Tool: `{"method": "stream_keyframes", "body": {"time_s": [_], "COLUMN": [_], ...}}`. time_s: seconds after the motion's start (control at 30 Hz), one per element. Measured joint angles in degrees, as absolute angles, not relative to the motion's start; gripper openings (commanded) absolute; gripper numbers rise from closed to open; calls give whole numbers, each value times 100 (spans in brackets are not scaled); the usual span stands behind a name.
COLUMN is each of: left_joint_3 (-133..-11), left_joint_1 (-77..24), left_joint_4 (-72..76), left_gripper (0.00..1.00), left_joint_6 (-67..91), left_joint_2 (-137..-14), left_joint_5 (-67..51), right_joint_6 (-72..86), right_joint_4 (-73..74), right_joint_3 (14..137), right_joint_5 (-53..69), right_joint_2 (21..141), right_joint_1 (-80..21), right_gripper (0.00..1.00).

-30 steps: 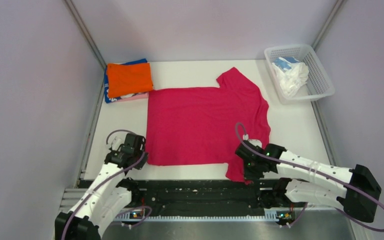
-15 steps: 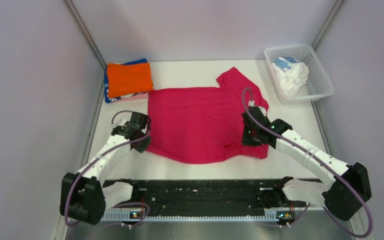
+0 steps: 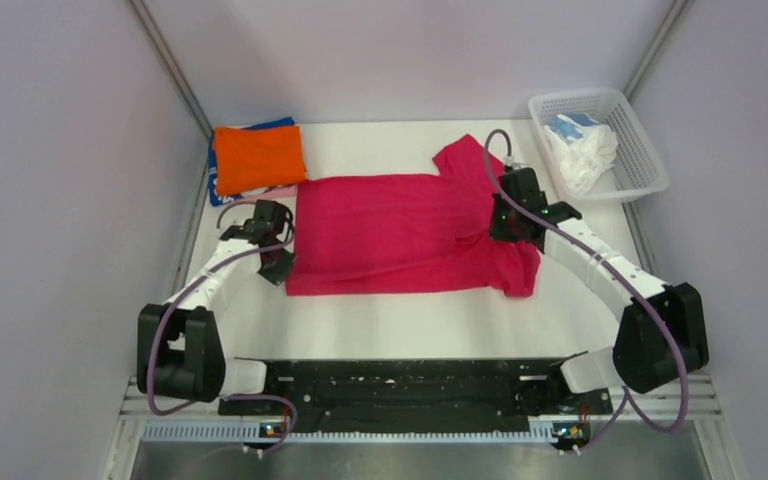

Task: Fold and stack the t-shirts
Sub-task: Fold the flattened tshirt in 1/3 of the way

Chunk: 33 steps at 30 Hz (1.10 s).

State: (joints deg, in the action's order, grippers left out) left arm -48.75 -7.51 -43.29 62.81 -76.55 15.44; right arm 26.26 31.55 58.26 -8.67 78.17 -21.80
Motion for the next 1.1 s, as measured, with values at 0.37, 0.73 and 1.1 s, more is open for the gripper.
{"method": "stream_keyframes", "body": {"time_s": [0.37,0.73,1.1], "left_joint_3": [-5186,-5551,-6469], "left_joint_1": [-598,-368,-226], "left_joint_4": [-4045,-3970,-3638], "left_gripper": [0,0,97], "left_joint_6": [6066,6139,5771], "left_joint_2": [-8171,-8687,-9719], "left_joint_5": [1457,1527,1092], "right_joint_6": [349,-1022,-1144], "right_joint_4": [2447,2471,2012], "right_joint_3": [6678,7662,7760], "right_joint_5": [-43,449,819], "right_joint_2": [8705,9904,10466], "right_joint_1": [-1957,-1461,-1170], "right_gripper": [0,0,38]}}
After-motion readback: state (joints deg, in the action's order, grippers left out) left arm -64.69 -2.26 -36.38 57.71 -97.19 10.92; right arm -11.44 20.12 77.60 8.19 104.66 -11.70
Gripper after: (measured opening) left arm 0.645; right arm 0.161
